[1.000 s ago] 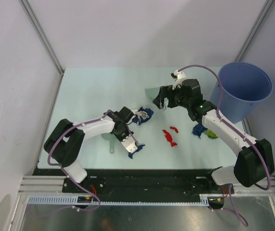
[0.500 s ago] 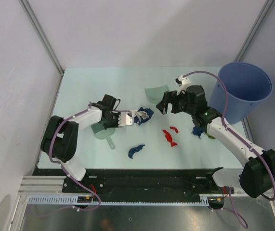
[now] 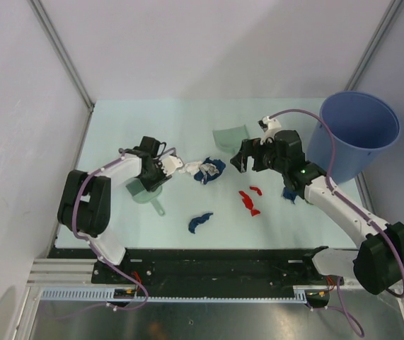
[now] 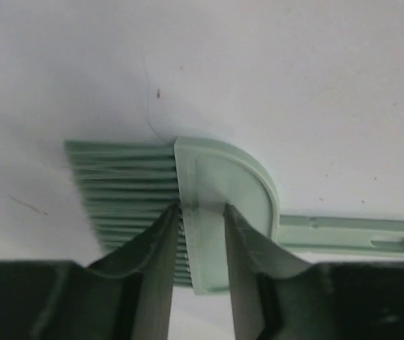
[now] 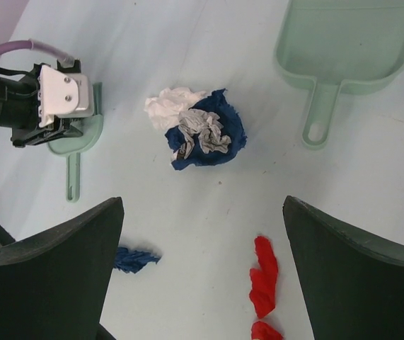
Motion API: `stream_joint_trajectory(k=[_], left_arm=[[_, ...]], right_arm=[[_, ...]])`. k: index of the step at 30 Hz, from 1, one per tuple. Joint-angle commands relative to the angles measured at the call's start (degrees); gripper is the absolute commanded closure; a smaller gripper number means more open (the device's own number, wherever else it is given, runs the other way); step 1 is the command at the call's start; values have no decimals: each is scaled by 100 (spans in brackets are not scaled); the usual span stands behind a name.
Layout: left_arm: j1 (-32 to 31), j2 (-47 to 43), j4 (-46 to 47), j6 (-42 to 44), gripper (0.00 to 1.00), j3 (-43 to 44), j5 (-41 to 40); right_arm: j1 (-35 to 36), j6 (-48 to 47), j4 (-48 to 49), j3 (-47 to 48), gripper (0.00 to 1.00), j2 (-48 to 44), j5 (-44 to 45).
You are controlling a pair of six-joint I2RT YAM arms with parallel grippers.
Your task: Sweep away the paper scraps from the table
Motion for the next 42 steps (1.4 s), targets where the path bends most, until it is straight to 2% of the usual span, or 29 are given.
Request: stream_joint_trajectory(k=[1,4,5,6,8,9,11,12,13,16,20,23,29,35,38,39,41,42], left_arm=[[59,-370,-292,-342,59,190,241],[-46,-1176,-362,333,46,6,884],[-221,-1381,-406,649,44,-299,1041],[-327,-1574,-458,1427,42,-511,1069],[-731,-2163,-564,2231,39,-1316,956],[-854,-2374,-590,3009,39,-1591,920],[-1091,-2919,-634,3716,37,-2284,902],[-1118,-3060,-626,4364,36,-2454,928],[-1119,-3122,-643,4614,34,-2551,937],[-1110,-2808,-626,4696,33,-2342,964],[-1110,-2131,-626,4502,29,-1640,1060],[-1101,-1989,-626,4685,29,-1472,1104],[-1101,-1594,-696,5117,30,-1497,437],[-1092,-821,-687,4688,32,-1094,401],[-1110,-434,-696,4634,37,-979,445],[-1145,-320,-696,4625,42,-970,437],[-1171,-65,-731,4607,54,-996,314],[-1163,-56,-740,4581,70,-953,348]], right_arm=[[7,33,248,-69,0,-367,-60],[7,-46,239,-131,0,-482,-69],[7,-72,274,-148,0,-508,-78],[7,-81,283,-175,0,-560,-78],[24,-90,353,-245,0,-613,-61],[15,-90,388,-271,0,-649,-60],[33,-90,476,-342,0,-684,-78],[42,-90,503,-368,0,-701,-87],[50,-81,529,-386,0,-702,-113],[103,-90,600,-447,0,-728,-131],[226,-160,600,-465,0,-798,-148],[279,-248,504,-482,0,-921,-122],[279,-397,354,-544,0,-1027,-96],[288,-380,450,-570,0,-948,-157],[279,-354,503,-579,0,-878,-227],[279,-354,512,-579,0,-851,-271],[279,-362,503,-579,0,-869,-289],[288,-380,486,-579,0,-877,-280]])
